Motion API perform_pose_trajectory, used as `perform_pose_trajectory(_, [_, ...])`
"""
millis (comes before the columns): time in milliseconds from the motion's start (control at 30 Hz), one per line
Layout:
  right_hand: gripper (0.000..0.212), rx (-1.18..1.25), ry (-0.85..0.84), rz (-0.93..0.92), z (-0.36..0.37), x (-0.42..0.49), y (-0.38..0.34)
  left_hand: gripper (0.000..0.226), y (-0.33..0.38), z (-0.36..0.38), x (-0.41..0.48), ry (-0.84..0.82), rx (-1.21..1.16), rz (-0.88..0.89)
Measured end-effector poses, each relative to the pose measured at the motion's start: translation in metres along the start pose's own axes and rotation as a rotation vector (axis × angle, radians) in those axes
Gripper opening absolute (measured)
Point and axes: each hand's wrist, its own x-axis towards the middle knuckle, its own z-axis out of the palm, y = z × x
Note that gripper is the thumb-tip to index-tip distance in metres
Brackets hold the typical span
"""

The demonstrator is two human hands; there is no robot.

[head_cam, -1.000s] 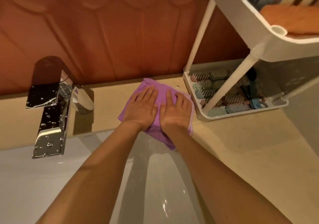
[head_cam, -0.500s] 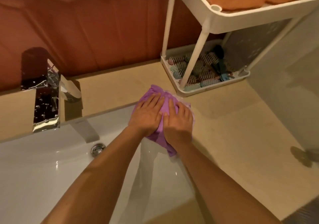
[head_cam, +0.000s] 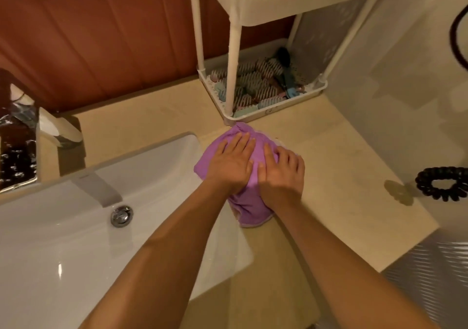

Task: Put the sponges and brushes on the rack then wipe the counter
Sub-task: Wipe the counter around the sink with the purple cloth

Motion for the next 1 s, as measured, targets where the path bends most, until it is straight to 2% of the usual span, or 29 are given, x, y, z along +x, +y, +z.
perform_pose_trajectory(133, [0.055,-0.026,-0.016,0.028,-0.004,0.01,0.038,0.055,0.035,-0.001,0.023,-0.01,-0.013,0.032])
perform_pose_trajectory(333, [0.056,-0.081,-0.003,-0.048,-0.008,0.034,0.094,0.057,0.058,-0.003,0.046,-0.012,-0.024,0.097])
perform_pose_trajectory(467, [0.052,-0.124,-0.094,-0.021,-0.016,0.054,0.127,0.058,0.065,-0.004,0.042,0.026,-0.047,0.099])
perform_pose_trajectory(533, [0.05,-0.127,-0.145,0.041,-0.02,0.062,0.135,0.054,0.065,-0.008,0.035,0.113,-0.15,0.054])
perform_pose_trajectory(633, [0.052,-0.101,-0.117,0.078,-0.026,0.066,0.122,0.03,0.058,-0.021,0.019,0.432,-0.35,-0.161])
perform_pose_trajectory(700, [0.056,-0.051,-0.112,-0.05,-0.025,0.066,0.105,0.027,0.051,-0.032,0.012,0.558,-0.474,-0.366])
perform_pose_trajectory(767, [0.063,-0.009,-0.213,-0.184,-0.023,0.064,0.093,0.039,0.044,-0.043,0.013,0.615,-0.544,-0.506])
perform_pose_trajectory(867, [0.067,0.078,-0.386,-0.137,-0.016,0.069,0.093,0.06,0.037,-0.059,0.022,0.686,-0.633,-0.529])
perform_pose_trajectory(933, [0.069,0.065,-0.396,-0.093,-0.013,0.073,0.097,0.056,0.034,-0.065,0.031,0.692,-0.695,-0.472])
perform_pose_trajectory(1000, [0.07,0.049,-0.375,0.01,-0.012,0.083,0.101,0.042,0.029,-0.069,0.037,0.68,-0.693,-0.47])
